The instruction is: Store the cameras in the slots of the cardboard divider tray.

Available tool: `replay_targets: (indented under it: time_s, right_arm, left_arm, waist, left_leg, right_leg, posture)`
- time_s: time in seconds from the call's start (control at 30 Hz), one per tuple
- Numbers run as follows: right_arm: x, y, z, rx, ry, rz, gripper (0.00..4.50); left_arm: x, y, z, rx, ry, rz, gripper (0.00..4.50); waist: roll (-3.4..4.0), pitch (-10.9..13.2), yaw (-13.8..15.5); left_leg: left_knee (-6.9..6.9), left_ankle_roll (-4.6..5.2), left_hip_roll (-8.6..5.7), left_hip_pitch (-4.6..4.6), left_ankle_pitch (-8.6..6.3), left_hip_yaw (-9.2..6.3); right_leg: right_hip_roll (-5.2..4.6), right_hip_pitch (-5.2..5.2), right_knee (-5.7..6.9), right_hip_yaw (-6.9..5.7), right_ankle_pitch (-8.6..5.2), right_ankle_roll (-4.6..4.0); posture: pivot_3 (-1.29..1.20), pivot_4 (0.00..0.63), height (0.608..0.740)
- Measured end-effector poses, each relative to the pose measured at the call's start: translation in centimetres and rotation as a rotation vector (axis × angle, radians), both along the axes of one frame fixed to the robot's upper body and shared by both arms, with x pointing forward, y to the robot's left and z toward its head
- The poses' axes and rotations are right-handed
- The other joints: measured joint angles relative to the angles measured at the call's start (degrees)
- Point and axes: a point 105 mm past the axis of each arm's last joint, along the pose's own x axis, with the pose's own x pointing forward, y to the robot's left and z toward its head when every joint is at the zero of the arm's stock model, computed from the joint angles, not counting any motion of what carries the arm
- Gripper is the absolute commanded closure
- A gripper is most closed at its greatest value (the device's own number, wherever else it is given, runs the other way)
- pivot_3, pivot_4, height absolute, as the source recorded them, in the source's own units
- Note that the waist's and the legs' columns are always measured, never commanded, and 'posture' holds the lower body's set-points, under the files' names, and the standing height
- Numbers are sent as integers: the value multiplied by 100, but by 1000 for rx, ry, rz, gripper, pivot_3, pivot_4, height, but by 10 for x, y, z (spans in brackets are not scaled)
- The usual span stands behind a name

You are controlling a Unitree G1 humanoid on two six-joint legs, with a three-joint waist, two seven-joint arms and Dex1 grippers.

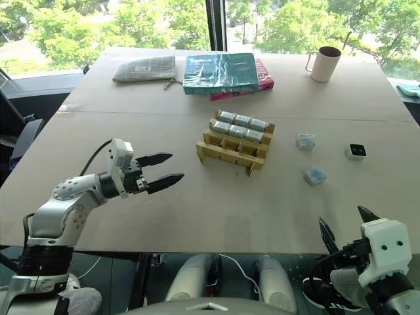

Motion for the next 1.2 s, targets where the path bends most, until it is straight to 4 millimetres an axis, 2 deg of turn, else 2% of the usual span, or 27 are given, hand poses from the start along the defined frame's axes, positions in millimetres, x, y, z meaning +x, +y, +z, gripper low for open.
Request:
replay_targets:
  time_s: [0.1, 0.13, 0.23, 0.37, 0.53, 0.67, 0.8, 0.93, 1.07, 1.17, 1.2]
  right_arm:
    - [5, -1, 0, 1, 6, 8, 75]
    - [17, -2, 4, -9, -4, 9, 75]
    - [35, -5, 12, -34, -33, -11, 75]
    - [52, -12, 8, -26, 13, -31, 75]
    - [68, -10, 9, 11, 28, -5, 75]
    - [77, -7, -4, 45, 113, 64, 75]
    - [96, -5, -14, 47, 175, 96, 75]
    - [124, -11, -19, 43, 209, 80, 75]
    - [134, -17, -29, 33, 278, 63, 75]
    - [136, -18, -35, 36, 309, 66, 844]
    - [137, -16, -36, 40, 313, 74, 1450]
  left_arm:
    - [-1, -1, 1, -8, 10, -16, 81]
    - [-1, -7, 5, -25, 16, -62, 81]
    - [-4, -13, 13, -42, 1, -128, 81]
    - [-5, -14, 13, -44, 3, -145, 81]
    - [-13, -19, 13, -40, -6, -168, 81]
    - [-31, -23, 7, -54, 34, -243, 81]
    - [-37, -26, 13, -55, 26, -298, 81]
    - [-41, -36, 26, -45, -1, -381, 81]
    - [-46, -43, 30, -44, -9, -433, 81]
    - [-47, -46, 32, -43, -13, -443, 0]
    - [-48, -47, 33, -45, -16, -448, 0]
  waist:
    - [-3, -1, -13]
    - [-3, -1, -23]
    - [2, -2, -11]
    - [2, -1, 25]
    - [1, -1, 27]
    - [1, -1, 13]
    - [1, -1, 21]
    - [1, -1, 30]
    - [1, -1, 33]
    - [1, -1, 27]
    - [1, -1, 25]
  left_leg:
    - [0, 0, 1, 0, 0, 2]
    - [3, 0, 0, 1, 0, 8]
    - [3, 1, -2, 1, 1, 9]
    - [0, 24, -3, -6, 16, 7]
    - [2, 29, -5, -7, 17, 11]
    - [2, 30, -5, -4, 17, 12]
    - [4, 30, -4, -1, 17, 10]
    - [9, 31, -6, -5, 17, 12]
    - [8, 33, -7, -10, 16, 12]
    - [9, 33, -5, -8, 16, 13]
    - [10, 33, -5, -8, 16, 13]
  right_leg:
    - [-3, 0, 0, -3, 0, 0]
    - [-23, 0, 2, -23, 1, 0]
    - [-38, 0, 3, -51, 4, -4]
    - [-32, 0, 4, -60, 15, -21]
    - [-29, 3, 2, -61, 20, 6]
    - [-28, 4, 3, -60, 13, 20]
    - [-25, 6, 6, -61, 7, 10]
    - [-23, 7, 5, -60, 14, 20]
    - [-17, 6, 4, -58, 25, 2]
    - [-13, 6, 5, -56, 17, 19]
    - [-11, 7, 5, -55, 14, 25]
  posture:
    - [0, 150, 740]
    - [0, 150, 740]
    - [0, 150, 740]
    - [0, 150, 740]
    - [0, 150, 740]
    - [0, 150, 740]
    - [0, 150, 740]
    - [0, 150, 740]
    - [0, 150, 740]
    - [0, 150, 740]
    - [0, 150, 740]
